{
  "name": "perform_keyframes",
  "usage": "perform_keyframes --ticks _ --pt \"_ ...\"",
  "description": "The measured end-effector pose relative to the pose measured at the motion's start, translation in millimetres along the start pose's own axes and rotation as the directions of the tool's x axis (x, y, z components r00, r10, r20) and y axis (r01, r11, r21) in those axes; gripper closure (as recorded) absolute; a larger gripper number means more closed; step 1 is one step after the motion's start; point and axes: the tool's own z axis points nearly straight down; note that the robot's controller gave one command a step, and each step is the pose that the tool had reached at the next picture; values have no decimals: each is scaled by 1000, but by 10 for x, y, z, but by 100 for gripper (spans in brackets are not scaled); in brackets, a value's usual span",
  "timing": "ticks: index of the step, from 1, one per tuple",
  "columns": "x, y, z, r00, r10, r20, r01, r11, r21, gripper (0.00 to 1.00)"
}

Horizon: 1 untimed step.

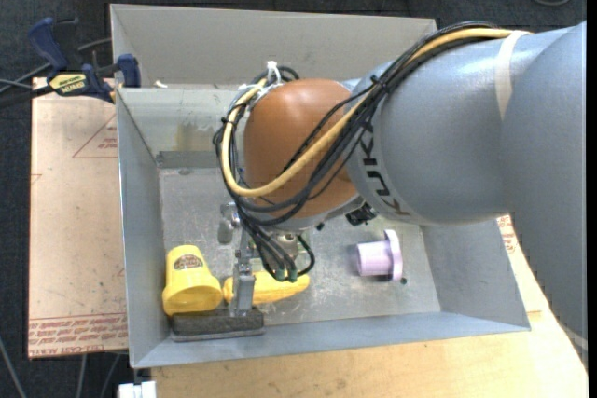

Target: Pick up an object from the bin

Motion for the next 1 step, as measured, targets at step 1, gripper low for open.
perform_keyframes --ticks 1 --pt "-21 -12 -43 1000 4 7 -4 1000 -2 0"
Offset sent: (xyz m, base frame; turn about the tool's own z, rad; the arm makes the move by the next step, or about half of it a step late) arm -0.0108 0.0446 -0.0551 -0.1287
